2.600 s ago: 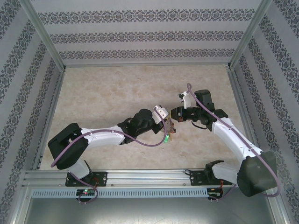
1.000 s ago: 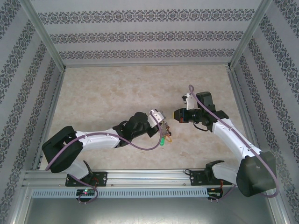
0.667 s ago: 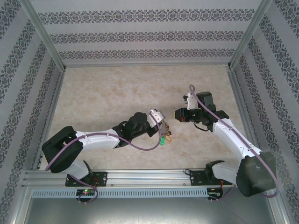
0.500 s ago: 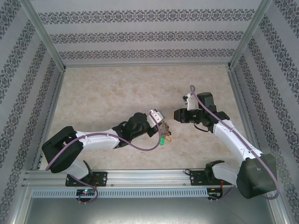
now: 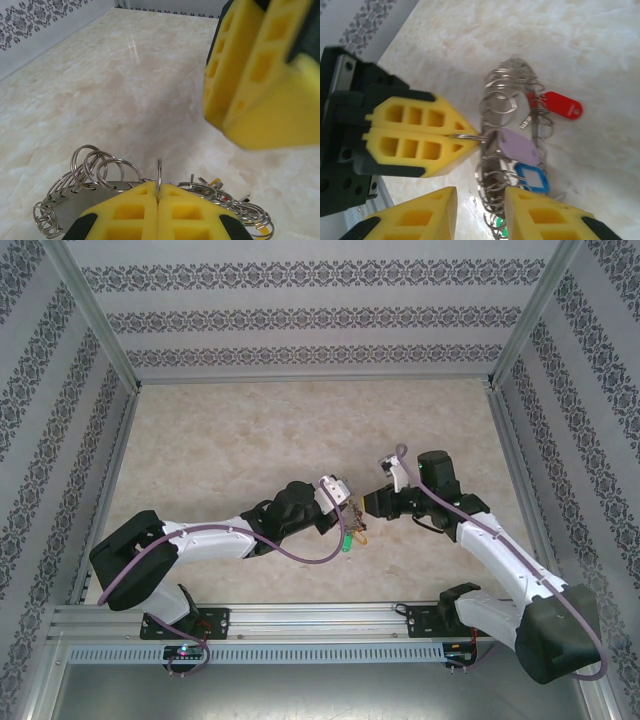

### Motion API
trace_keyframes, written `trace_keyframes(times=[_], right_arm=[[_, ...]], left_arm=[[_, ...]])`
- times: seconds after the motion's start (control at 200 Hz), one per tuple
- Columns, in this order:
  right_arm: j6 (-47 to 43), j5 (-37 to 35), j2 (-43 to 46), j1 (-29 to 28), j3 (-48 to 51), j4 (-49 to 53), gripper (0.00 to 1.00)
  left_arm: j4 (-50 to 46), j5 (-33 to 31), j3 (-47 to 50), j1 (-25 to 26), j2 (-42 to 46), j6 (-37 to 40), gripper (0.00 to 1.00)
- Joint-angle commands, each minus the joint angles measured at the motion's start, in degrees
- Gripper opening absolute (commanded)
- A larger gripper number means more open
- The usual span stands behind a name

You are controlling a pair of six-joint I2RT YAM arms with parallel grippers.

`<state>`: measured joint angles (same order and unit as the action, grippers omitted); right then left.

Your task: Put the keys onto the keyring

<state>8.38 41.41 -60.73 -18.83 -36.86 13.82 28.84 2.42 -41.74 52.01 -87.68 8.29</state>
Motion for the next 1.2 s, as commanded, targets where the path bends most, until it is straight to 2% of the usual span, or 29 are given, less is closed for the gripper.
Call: trace_keyframes(times=[0.0,0.095,0.245,0.435,0.595,0.879,0.979,1.194], right_arm=[[-4.93,-0.97,0.91,-3.63,1.99,-3.95,0.34],[-2.56,-6.52,1.28,-5.89,4.14,-7.42,0.37],[-3.59,-5.58,1.64,-8.28,8.00,-13.81,0.45],[-6.39,-10.59,-0.19,-10.26,9.25,-16.23,0.51],[-7.46,-15.80,-2.61,-11.05,9.52,-19.03,0.52],[-8.47,-20.28,-2.27,-11.14,11.37,-21.82,0.54],[-8.79,-20.27,-1.35,-11.14,12.51,-23.33,0.62],[-9.75,-16.28,-4.60,-11.31,11.80,-24.62,0.64]], left_arm=[[-0.62,0.58,-1.29,-0.68,1.35,1.81,0.00],[-0.80,0.42,-1.27,-0.65,1.72,1.81,0.00],[-0.63,-0.12,-0.94,-0.69,2.51,1.59,0.00],[-0.58,0.06,-0.92,-0.66,2.68,1.65,0.00],[-0.60,0.34,-1.35,-0.70,2.31,1.48,0.00],[-1.59,-0.30,-1.84,-0.68,2.32,1.55,0.00],[-1.14,-0.77,-1.88,-0.66,2.20,0.97,0.00],[-1.64,0.08,-3.12,-0.71,1.73,0.77,0.00]])
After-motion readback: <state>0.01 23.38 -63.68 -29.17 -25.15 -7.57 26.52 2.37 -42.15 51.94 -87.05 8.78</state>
